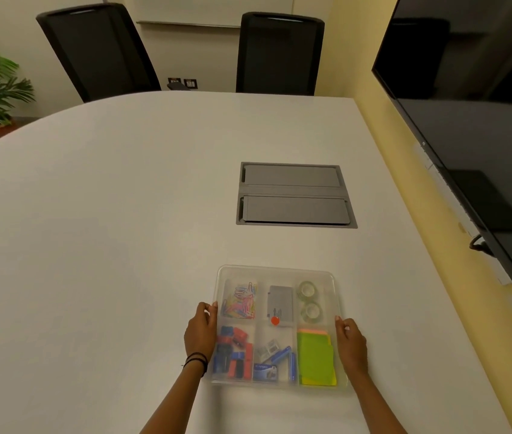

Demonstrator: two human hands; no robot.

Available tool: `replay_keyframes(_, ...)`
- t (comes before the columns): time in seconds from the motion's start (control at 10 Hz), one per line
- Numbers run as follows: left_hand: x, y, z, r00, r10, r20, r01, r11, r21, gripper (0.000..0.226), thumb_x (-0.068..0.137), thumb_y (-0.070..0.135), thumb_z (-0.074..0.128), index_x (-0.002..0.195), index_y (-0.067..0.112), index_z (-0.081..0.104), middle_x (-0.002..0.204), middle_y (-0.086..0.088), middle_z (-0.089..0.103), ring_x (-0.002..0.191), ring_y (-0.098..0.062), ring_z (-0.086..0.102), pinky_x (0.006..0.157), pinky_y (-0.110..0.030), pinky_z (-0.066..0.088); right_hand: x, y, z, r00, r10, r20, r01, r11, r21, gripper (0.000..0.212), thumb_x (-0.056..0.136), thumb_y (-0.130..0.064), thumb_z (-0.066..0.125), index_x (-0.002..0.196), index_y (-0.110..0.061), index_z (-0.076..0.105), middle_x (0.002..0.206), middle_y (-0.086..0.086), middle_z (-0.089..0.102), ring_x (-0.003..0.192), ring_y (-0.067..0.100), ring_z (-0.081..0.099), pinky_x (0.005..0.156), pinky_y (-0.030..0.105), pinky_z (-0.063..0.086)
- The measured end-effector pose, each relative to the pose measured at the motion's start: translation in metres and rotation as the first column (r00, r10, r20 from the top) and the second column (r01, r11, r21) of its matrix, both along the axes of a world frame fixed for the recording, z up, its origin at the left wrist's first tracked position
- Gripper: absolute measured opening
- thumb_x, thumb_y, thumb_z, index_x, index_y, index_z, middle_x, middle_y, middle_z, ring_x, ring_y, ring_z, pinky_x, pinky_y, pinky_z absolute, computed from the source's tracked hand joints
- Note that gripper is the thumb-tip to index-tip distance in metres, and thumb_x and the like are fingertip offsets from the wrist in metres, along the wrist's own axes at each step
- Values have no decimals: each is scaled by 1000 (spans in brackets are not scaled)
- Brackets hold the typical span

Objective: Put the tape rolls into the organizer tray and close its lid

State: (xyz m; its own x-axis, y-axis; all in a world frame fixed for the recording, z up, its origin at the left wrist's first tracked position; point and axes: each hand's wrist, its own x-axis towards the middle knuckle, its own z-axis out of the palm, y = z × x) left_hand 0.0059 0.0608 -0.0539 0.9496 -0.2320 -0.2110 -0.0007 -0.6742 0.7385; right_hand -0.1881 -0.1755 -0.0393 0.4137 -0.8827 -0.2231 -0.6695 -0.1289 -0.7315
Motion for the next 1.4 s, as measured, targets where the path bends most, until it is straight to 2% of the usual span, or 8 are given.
replay_keyframes(0.1, -2, 2, 0, 1000, -19, 6, 19, 999, 44, 29, 98, 39, 36, 93, 14, 51, 78, -6, 67, 62, -22, 64, 59, -30, 55, -10, 3, 3, 999, 19, -47, -16, 998, 61, 30, 96, -30, 48, 77, -9, 40, 60, 7, 50, 56, 25, 48, 53, 32, 36)
replay_keyframes(0.3, -17, 11, 8, 997, -63, 40, 57, 987, 149, 29, 100, 36, 32, 102, 13, 51, 78, -8, 66, 65, -26, 63, 60, -33, 55, -36, 36, -3, 985, 32, -172, -58, 987, -150, 24, 97, -23, 45, 79, -10, 36, 60, 15, 57, 58, 35, 59, 51, 32, 37)
replay_keyframes(0.5, -43, 37, 6, 972, -182, 151, 126, 940, 318, 27, 100, 28, 31, 99, 11, 52, 57, 3, 51, 44, -15, 47, 37, -16, 26, -37, 46, -4, 991, -7, -137, -15, 987, -159, 26, 98, -22, 44, 77, -10, 36, 61, 14, 56, 53, 29, 51, 51, 32, 38)
replay_keyframes(0.7, -53, 44, 8, 972, -184, 148, 129, 937, 325, 23, 99, 24, 39, 98, 8, 56, 50, 10, 40, 37, -8, 34, 37, -14, 17, -41, 52, -8, 990, -28, -139, 6, 987, -162, 28, 97, -25, 44, 75, -10, 36, 61, 13, 53, 53, 29, 49, 52, 33, 38)
replay_keyframes(1.0, -55, 45, 14, 976, -178, 129, 139, 955, 263, 26, 100, 28, 34, 100, 10, 53, 60, 6, 50, 42, -6, 41, 39, -11, 24, -42, 53, -6, 988, -32, -150, 6, 986, -169, 28, 98, -25, 43, 75, -10, 36, 64, 17, 58, 53, 27, 48, 52, 32, 37)
replay_keyframes(1.2, -55, 47, 12, 967, -229, 114, 182, 930, 321, 25, 99, 32, 33, 104, 13, 48, 67, 5, 57, 50, -12, 53, 47, -18, 43, -44, 50, 1, 980, 48, -195, -72, 990, -120, 24, 99, -26, 40, 80, -11, 39, 73, 23, 65, 67, 39, 62, 58, 39, 48)
replay_keyframes(1.3, -53, 43, 10, 975, -186, 122, 149, 954, 258, 28, 100, 31, 28, 106, 15, 50, 76, 2, 64, 61, -15, 60, 57, -27, 55, -43, 48, 6, 979, 67, -190, -87, 991, -100, 20, 98, -28, 39, 94, -10, 46, 83, 19, 67, 79, 37, 64, 67, 41, 51)
replay_keyframes(1.4, -49, 40, 11, 986, -127, 113, 107, 980, 170, 38, 99, 34, 33, 131, 15, 43, 111, -6, 64, 96, -22, 62, 81, -36, 56, -37, 42, 13, 984, 123, -133, -140, 981, -132, 33, 97, -25, 45, 126, -9, 45, 121, 17, 59, 113, 35, 54, 88, 43, 47)
